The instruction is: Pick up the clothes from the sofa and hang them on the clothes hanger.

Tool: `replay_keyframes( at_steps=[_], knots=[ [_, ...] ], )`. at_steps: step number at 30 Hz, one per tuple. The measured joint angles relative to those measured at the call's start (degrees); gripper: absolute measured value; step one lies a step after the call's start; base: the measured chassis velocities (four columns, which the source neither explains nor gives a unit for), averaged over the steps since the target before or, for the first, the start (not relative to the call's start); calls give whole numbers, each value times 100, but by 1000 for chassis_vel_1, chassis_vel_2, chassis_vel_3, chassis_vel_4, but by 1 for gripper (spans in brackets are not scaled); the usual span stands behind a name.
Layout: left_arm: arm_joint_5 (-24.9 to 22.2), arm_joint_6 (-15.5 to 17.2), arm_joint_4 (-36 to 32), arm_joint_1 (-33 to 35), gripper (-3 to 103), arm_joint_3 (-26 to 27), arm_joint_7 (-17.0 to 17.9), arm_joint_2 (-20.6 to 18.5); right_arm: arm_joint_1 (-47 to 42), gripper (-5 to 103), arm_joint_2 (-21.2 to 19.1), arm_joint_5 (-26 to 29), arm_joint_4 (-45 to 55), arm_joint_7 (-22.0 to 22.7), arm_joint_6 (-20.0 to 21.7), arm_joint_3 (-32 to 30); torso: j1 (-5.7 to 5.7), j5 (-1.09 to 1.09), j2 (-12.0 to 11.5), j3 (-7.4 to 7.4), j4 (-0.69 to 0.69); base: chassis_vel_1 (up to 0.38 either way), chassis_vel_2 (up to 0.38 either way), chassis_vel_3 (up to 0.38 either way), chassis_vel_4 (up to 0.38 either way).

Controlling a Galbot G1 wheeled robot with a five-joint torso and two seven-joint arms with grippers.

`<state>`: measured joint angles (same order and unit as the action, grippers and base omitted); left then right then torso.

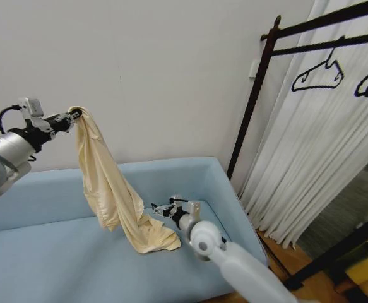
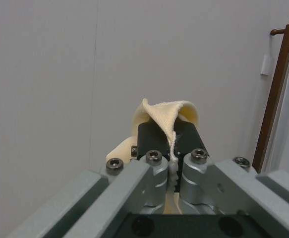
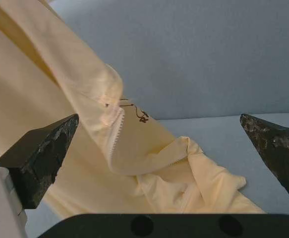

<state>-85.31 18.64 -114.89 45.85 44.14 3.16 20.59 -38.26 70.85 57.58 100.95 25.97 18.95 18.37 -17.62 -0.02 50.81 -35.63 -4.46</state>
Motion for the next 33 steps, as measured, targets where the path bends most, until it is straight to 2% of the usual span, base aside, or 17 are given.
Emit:
replay_keyframes(
  at_steps=[1,4,5,7,10,11,13,15,20,25,27,33],
  knots=[
    [0,0,0,0,1,0,0,0,0,100,0,0,0,0,0,0,0,0,0,0,0,0,0,0,0],
    [12,1,5,13,1,-6,-1,-1,34,100,609,-174,-683,-457,-432,-73,0,0,0,0,0,0,0,0,0],
    [12,1,5,13,1,-6,-1,-1,34,100,609,-174,-683,-457,-432,-73,0,0,0,0,0,0,0,0,0],
    [19,5,18,47,1,-6,0,0,70,100,839,-112,-884,-840,-537,-112,-1,0,0,0,2,0,0,0,0],
    [29,9,69,73,1,-6,-2,-1,53,100,932,40,-1121,-1650,-618,-137,0,-1,0,0,0,0,0,0,0],
    [29,9,69,73,1,-6,-2,-1,53,100,932,40,-1121,-1650,-618,-137,0,-1,0,0,0,0,0,0,0],
    [29,9,121,62,1,-6,-24,-27,20,100,1014,50,-1368,-2123,-715,-176,0,-1,0,0,-1,0,0,0,0],
    [27,9,144,33,1,-8,-44,-56,8,100,1133,50,-1545,-2305,-761,-234,0,0,0,0,-1,0,0,0,0],
    [10,9,140,15,1,-11,-79,-108,-8,100,1394,19,-1878,-2406,-787,-322,0,1,0,0,1,0,0,0,0],
    [5,12,126,25,1,-8,-82,-118,-59,100,1489,-58,-2107,-2453,-824,-418,0,1,0,0,0,0,0,0,0],
    [5,14,125,33,1,-2,-82,-122,-87,102,1484,-58,-2113,-2461,-830,-467,0,1,0,0,0,0,0,0,0],
    [5,19,112,48,1,7,-84,-118,-157,99,1221,9,-1846,-2461,-792,-549,0,2,0,0,0,0,0,0,0]
  ],
)
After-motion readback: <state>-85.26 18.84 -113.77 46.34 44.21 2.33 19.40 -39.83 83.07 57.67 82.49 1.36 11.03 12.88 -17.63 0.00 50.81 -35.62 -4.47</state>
